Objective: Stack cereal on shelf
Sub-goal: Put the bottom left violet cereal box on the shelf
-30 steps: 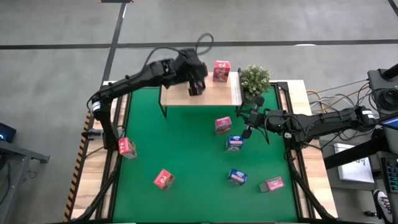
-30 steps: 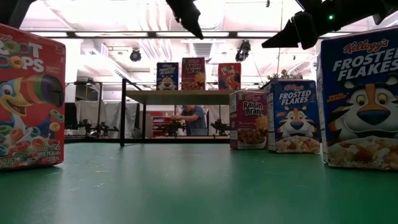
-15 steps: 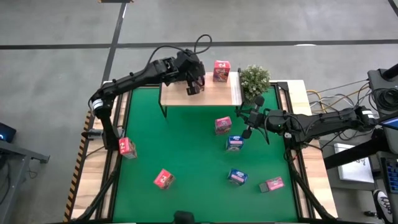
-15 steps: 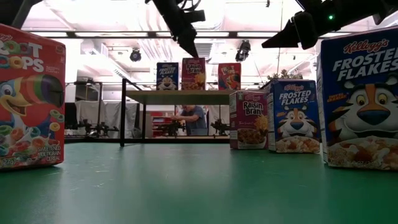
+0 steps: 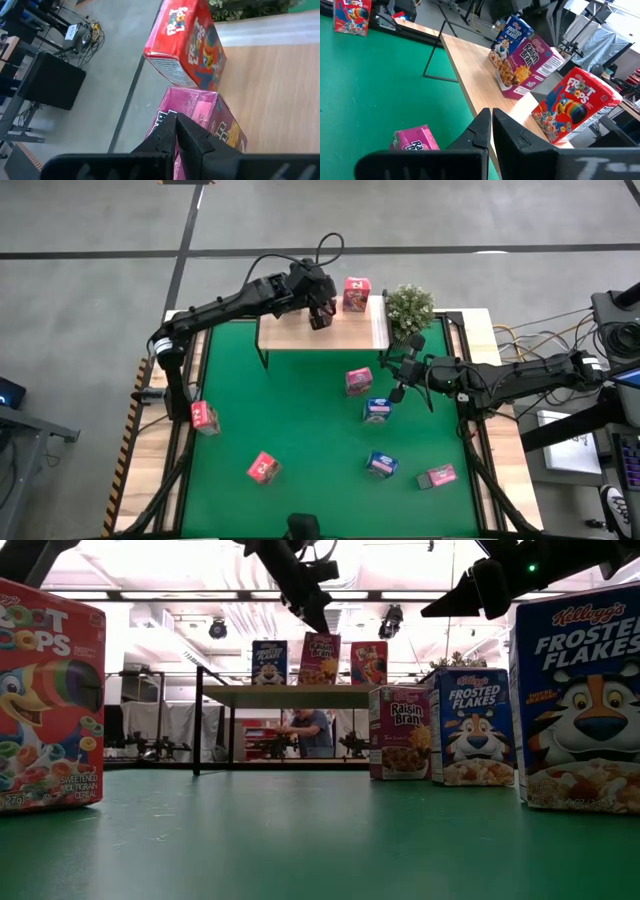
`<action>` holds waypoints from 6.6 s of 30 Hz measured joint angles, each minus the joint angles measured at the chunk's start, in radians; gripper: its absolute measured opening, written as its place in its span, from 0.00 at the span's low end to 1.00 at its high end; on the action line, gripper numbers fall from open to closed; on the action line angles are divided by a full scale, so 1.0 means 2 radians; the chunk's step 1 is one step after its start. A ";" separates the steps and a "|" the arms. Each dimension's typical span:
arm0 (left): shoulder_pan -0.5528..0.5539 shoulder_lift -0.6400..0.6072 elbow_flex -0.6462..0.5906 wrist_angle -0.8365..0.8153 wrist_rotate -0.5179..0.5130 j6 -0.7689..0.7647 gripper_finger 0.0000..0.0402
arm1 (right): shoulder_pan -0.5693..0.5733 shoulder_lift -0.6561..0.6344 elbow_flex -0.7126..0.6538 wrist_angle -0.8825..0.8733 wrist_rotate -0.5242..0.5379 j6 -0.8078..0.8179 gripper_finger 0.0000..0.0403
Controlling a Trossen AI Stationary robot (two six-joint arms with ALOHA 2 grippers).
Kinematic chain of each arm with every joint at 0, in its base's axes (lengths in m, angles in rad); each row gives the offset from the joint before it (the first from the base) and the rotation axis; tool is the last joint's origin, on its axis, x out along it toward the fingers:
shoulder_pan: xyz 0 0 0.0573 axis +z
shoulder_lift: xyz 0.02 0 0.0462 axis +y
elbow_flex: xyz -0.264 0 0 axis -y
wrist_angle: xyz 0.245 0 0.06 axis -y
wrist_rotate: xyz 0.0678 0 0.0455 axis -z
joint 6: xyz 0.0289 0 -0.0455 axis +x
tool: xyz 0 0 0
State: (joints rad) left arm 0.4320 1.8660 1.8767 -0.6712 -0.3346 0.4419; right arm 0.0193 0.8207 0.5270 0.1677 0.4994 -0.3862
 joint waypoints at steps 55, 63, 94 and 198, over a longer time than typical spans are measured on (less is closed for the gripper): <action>-0.052 -0.004 -0.049 -0.043 -0.063 0.054 0.00 | 0.000 0.000 0.000 0.000 0.000 0.000 0.02; -0.034 -0.004 -0.050 -0.025 -0.063 0.054 0.00 | 0.000 0.000 0.000 0.000 0.000 0.000 0.02; -0.039 -0.009 -0.076 -0.043 -0.038 0.058 0.00 | 0.000 0.000 0.000 0.000 0.000 -0.003 0.02; -0.038 -0.091 -0.405 0.457 -0.082 -0.125 0.00 | 0.000 0.000 0.000 0.000 0.000 -0.007 0.02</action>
State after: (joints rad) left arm 0.3553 1.6840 1.0668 0.2428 -0.4995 0.1913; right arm 0.0190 0.8207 0.5270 0.1680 0.4995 -0.4000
